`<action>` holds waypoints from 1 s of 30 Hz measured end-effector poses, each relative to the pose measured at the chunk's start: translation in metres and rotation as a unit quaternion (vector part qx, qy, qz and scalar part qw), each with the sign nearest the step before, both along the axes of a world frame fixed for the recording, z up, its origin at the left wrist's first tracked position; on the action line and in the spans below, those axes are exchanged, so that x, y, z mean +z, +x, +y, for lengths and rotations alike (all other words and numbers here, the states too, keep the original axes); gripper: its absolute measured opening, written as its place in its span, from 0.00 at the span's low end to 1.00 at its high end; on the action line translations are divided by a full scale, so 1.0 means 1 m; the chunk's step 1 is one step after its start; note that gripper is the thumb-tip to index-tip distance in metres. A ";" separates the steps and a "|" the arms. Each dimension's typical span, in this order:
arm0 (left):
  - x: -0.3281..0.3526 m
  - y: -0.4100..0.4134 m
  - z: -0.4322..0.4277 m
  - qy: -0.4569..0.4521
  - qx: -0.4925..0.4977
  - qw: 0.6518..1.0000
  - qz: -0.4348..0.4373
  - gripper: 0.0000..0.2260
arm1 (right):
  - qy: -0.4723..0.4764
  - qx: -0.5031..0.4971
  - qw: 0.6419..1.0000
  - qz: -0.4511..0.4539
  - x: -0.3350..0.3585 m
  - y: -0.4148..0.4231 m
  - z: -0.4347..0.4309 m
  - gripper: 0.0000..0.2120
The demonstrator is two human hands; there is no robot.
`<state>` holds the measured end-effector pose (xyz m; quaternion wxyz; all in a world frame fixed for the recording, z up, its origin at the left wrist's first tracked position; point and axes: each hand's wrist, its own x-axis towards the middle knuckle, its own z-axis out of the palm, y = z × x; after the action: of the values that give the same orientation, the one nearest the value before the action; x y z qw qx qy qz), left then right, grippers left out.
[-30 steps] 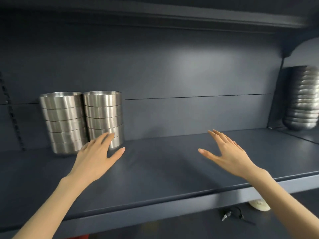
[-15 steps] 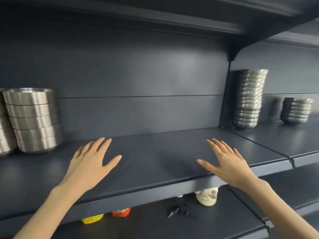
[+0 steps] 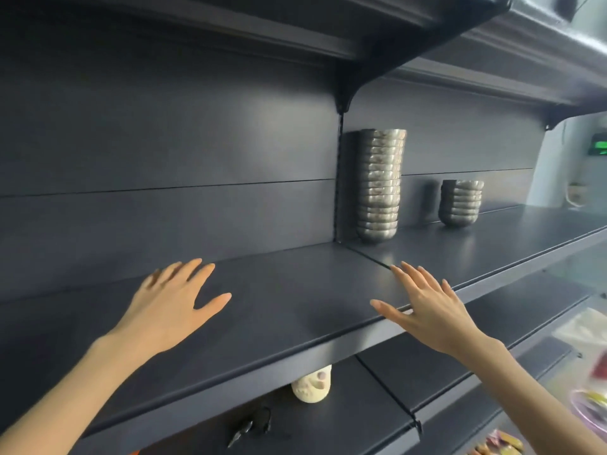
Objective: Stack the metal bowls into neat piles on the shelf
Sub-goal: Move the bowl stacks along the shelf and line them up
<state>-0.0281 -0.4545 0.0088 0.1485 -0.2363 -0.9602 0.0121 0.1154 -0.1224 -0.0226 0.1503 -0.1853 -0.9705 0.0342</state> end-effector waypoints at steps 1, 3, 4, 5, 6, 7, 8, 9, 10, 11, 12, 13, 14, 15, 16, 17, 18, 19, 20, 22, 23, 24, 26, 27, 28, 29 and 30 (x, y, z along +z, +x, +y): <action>0.001 -0.004 0.015 -0.003 -0.007 1.000 -0.003 0.34 | 0.005 -0.006 1.000 0.002 0.001 -0.001 0.013 0.50; 0.003 -0.013 0.045 -0.006 -0.021 1.000 -0.006 0.34 | 0.012 -0.017 1.000 0.003 0.003 -0.003 0.040 0.48; 0.004 -0.017 0.061 -0.005 -0.029 1.000 -0.006 0.34 | 0.012 -0.023 1.000 0.003 0.004 -0.004 0.054 0.48; 0.005 -0.022 0.078 -0.002 -0.036 0.999 -0.005 0.34 | 0.011 -0.029 1.000 0.003 0.005 -0.006 0.068 0.47; 0.006 -0.026 0.093 0.002 -0.043 0.999 -0.005 0.33 | 0.010 -0.035 0.999 0.004 0.006 -0.008 0.083 0.46; 0.007 -0.030 0.109 0.008 -0.049 0.999 -0.005 0.33 | 0.010 -0.040 0.999 0.005 0.007 -0.010 0.097 0.46; 0.008 -0.034 0.124 0.012 -0.056 0.998 -0.007 0.33 | 0.012 -0.045 0.999 0.002 0.008 -0.012 0.111 0.45; 0.009 -0.036 0.139 0.010 -0.061 0.998 -0.009 0.33 | 0.013 -0.048 0.999 -0.002 0.009 -0.014 0.125 0.45; 0.008 -0.039 0.152 0.003 -0.066 0.998 -0.008 0.33 | 0.014 -0.053 0.998 -0.004 0.009 -0.015 0.138 0.45; 0.007 -0.040 0.163 -0.009 -0.069 0.998 -0.003 0.32 | 0.014 -0.058 0.998 -0.002 0.009 -0.016 0.152 0.46; 0.006 -0.042 0.174 -0.020 -0.068 0.997 0.000 0.32 | 0.014 -0.062 0.998 0.001 0.008 -0.017 0.165 0.47; 0.006 -0.043 0.183 -0.028 -0.068 0.997 0.001 0.32 | 0.012 -0.065 0.998 0.001 0.007 -0.017 0.177 0.49; 0.006 -0.043 0.191 -0.031 -0.067 0.997 -0.001 0.32 | 0.010 -0.068 0.998 -0.001 0.005 -0.017 0.188 0.49; 0.006 -0.044 0.200 -0.030 -0.064 0.997 -0.005 0.32 | 0.006 -0.070 0.998 -0.003 0.003 -0.017 0.199 0.50; 0.006 -0.046 0.209 -0.026 -0.061 0.998 -0.008 0.32 | 0.001 -0.071 0.997 -0.003 0.000 -0.017 0.209 0.50; 0.008 -0.047 0.219 -0.023 -0.060 0.998 -0.012 0.33 | -0.002 -0.071 0.997 -0.003 -0.002 -0.018 0.220 0.51; 0.009 -0.048 0.230 -0.022 -0.059 0.998 -0.016 0.33 | -0.004 -0.070 0.998 -0.003 -0.002 -0.019 0.230 0.51; 0.010 -0.048 0.241 -0.025 -0.057 0.998 -0.019 0.33 | -0.004 -0.069 0.998 -0.002 -0.001 -0.020 0.240 0.50; 0.011 -0.048 0.252 -0.027 -0.056 0.998 -0.021 0.33 | -0.004 -0.068 0.998 -0.001 0.000 -0.022 0.252 0.50; 0.012 -0.047 0.272 -0.027 -0.055 0.998 -0.021 0.33 | -0.006 -0.064 0.998 0.003 0.002 -0.026 0.274 0.49; 0.013 -0.045 0.281 -0.025 -0.052 0.998 -0.021 0.33 | -0.008 -0.059 0.998 0.004 0.003 -0.028 0.284 0.49; 0.014 -0.043 0.291 -0.020 -0.048 0.998 -0.022 0.33 | -0.010 -0.053 0.999 0.004 0.004 -0.029 0.295 0.48; 0.014 -0.038 0.311 -0.010 -0.037 0.999 -0.025 0.33 | -0.013 -0.038 0.999 0.003 0.005 -0.032 0.316 0.47; 0.014 -0.035 0.323 -0.006 -0.032 0.999 -0.026 0.33 | -0.013 -0.029 0.999 0.002 0.005 -0.033 0.328 0.47; 0.014 -0.032 0.335 -0.003 -0.028 0.999 -0.029 0.33 | -0.010 -0.020 1.000 -0.002 0.005 -0.033 0.339 0.47; 0.013 -0.028 0.348 -0.001 -0.025 0.999 -0.033 0.33 | -0.007 -0.012 1.000 -0.007 0.005 -0.033 0.351 0.47; 0.011 -0.023 0.362 0.001 -0.023 0.999 -0.037 0.33 | -0.004 -0.006 1.000 -0.011 0.006 -0.033 0.363 0.47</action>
<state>-0.0513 -0.0923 0.0199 0.1138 -0.2585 -0.9593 -0.0008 0.0827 0.2409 -0.0164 0.1394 -0.1916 -0.9709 0.0357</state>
